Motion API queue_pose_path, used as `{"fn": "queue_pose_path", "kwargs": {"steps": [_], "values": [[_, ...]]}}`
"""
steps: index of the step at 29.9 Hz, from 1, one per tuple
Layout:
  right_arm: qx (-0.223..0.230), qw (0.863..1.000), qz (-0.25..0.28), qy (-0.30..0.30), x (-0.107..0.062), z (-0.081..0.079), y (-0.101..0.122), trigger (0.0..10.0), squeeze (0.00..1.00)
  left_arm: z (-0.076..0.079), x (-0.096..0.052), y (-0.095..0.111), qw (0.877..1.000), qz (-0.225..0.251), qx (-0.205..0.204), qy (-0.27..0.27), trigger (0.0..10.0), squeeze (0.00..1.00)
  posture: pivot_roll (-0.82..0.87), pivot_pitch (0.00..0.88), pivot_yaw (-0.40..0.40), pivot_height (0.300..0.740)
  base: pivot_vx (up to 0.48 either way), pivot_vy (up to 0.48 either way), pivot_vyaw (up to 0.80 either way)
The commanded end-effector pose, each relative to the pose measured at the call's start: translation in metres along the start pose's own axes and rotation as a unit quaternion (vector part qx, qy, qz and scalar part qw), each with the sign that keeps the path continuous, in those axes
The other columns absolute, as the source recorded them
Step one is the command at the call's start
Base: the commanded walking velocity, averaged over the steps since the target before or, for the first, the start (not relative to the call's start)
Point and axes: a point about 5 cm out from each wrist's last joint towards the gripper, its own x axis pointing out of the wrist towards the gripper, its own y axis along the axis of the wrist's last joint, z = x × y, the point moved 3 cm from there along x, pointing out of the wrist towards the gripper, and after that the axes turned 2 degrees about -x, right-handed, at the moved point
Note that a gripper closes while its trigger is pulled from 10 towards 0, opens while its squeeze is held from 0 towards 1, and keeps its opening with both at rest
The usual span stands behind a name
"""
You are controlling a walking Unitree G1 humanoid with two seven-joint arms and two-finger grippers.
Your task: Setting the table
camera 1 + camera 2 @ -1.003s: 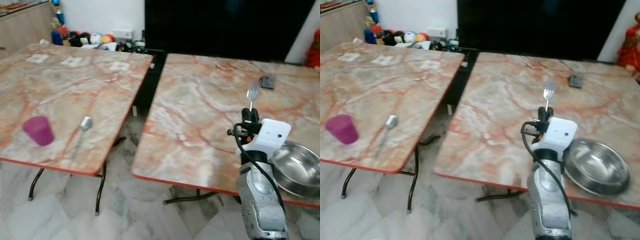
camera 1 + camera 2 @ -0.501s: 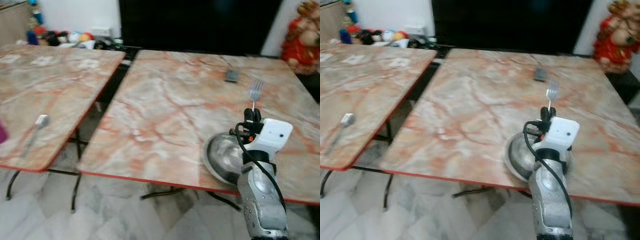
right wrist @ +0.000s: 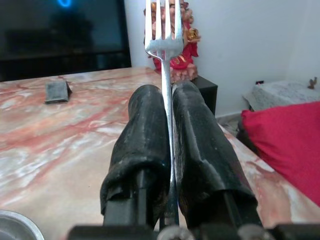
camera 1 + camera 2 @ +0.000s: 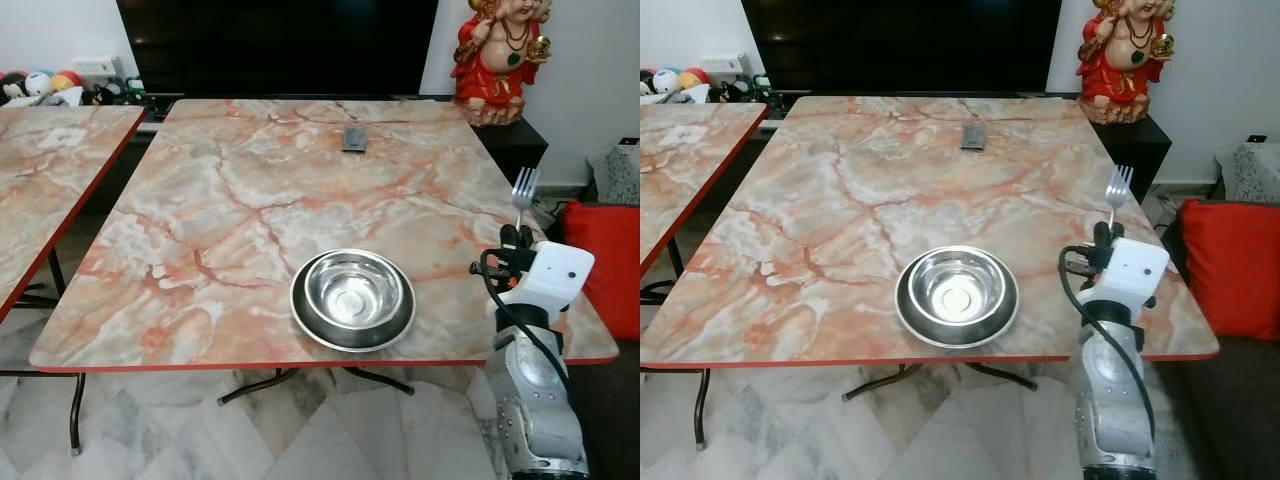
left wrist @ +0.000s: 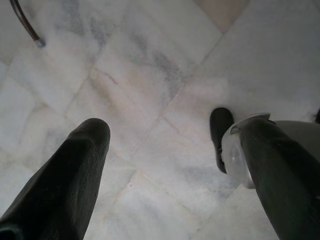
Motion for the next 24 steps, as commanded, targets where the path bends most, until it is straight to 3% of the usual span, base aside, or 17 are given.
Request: {"fn": "queue_pose_path", "kwargs": {"steps": [1,3,18,24], "values": [[-0.002,1.000,-0.012,0.017,0.0015,-0.0073,-0.0038,10.0,0.00,-0.0037,-0.0012,-0.0051,1.000,-0.010,-0.005,0.004,10.0,0.00,0.01,0.079,-0.008,0.740,0.000,0.000,0.00],[-0.017,0.999,-0.023,0.021,0.0029,-0.0079,-0.0076,10.0,0.00,-0.0038,-0.0009,-0.0042,1.000,-0.009,-0.007,0.003,10.0,0.00,0.01,0.079,-0.008,0.740,0.000,0.000,0.00],[-0.011,0.999,-0.026,0.015,0.0038,-0.0076,-0.0092,10.0,0.00,-0.0042,-0.0016,-0.0053,1.000,-0.008,-0.013,0.003,10.0,0.00,0.02,0.095,-0.010,0.740,0.000,0.000,0.00],[-0.014,0.999,-0.027,0.011,0.0046,-0.0074,-0.0095,10.0,0.00,-0.0042,-0.0017,-0.0050,1.000,-0.006,-0.014,0.003,10.0,0.00,0.02,0.099,-0.009,0.740,0.247,0.000,0.00]]}}
